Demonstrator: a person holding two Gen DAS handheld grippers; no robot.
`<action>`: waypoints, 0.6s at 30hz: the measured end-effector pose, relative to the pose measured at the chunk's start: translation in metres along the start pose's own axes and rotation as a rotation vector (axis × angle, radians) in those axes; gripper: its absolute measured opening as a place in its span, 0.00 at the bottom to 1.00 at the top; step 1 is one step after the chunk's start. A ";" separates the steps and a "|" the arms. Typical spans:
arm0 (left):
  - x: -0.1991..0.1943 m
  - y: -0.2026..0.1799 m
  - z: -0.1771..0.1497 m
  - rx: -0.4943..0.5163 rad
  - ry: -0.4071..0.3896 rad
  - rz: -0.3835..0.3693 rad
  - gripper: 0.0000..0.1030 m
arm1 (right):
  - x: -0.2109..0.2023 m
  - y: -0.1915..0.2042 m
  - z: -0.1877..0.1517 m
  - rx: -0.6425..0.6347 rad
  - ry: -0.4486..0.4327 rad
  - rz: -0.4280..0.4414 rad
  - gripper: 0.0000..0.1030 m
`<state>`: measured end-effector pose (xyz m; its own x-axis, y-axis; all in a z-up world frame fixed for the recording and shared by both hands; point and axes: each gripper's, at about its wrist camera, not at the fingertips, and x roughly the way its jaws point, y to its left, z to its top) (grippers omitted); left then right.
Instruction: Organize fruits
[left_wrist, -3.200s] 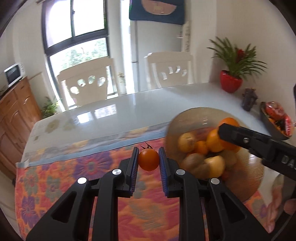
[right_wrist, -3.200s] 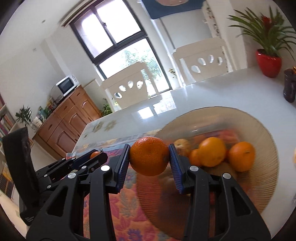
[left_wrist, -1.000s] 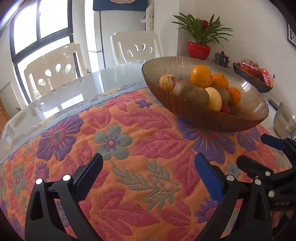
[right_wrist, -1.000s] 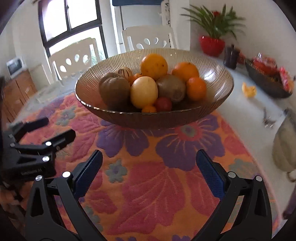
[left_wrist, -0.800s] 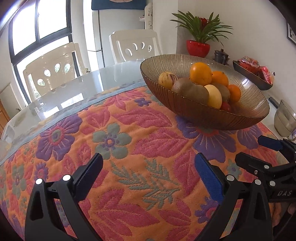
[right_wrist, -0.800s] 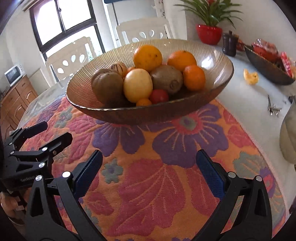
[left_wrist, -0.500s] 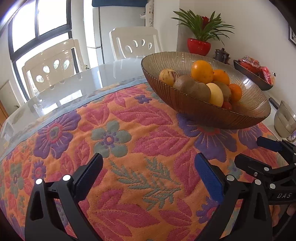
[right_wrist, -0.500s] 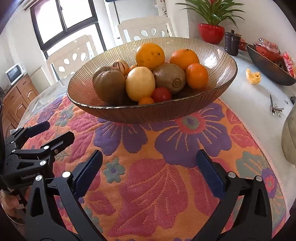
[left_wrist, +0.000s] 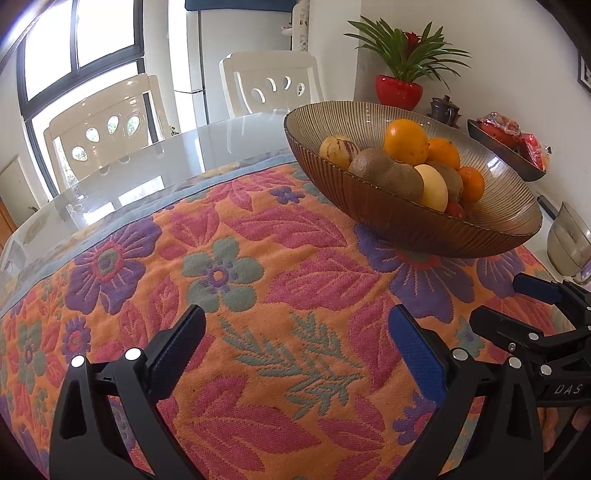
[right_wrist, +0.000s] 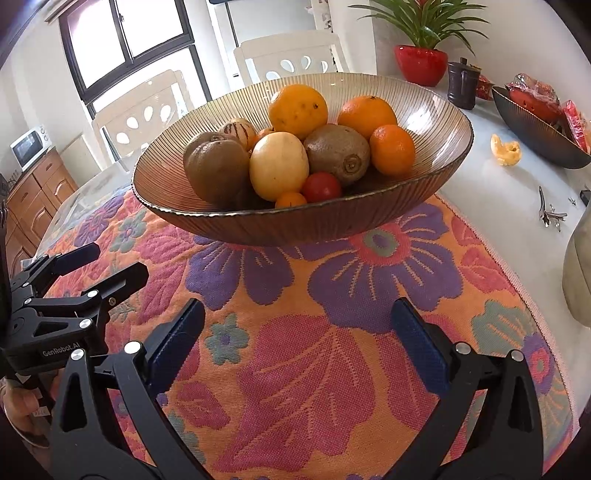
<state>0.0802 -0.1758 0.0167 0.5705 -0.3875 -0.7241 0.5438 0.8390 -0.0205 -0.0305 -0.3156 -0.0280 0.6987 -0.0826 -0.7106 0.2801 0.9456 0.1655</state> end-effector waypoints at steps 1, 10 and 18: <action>0.000 0.000 0.000 0.000 0.001 0.001 0.95 | 0.000 0.000 0.000 -0.002 -0.001 -0.002 0.97; 0.001 0.001 0.000 -0.001 0.008 -0.006 0.95 | 0.002 0.001 0.000 -0.002 0.008 0.001 0.97; 0.003 0.001 -0.001 -0.006 0.017 -0.013 0.95 | 0.004 -0.002 0.002 0.009 0.012 0.014 0.97</action>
<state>0.0823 -0.1755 0.0142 0.5529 -0.3924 -0.7351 0.5475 0.8361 -0.0345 -0.0272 -0.3187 -0.0299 0.6945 -0.0653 -0.7165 0.2759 0.9439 0.1814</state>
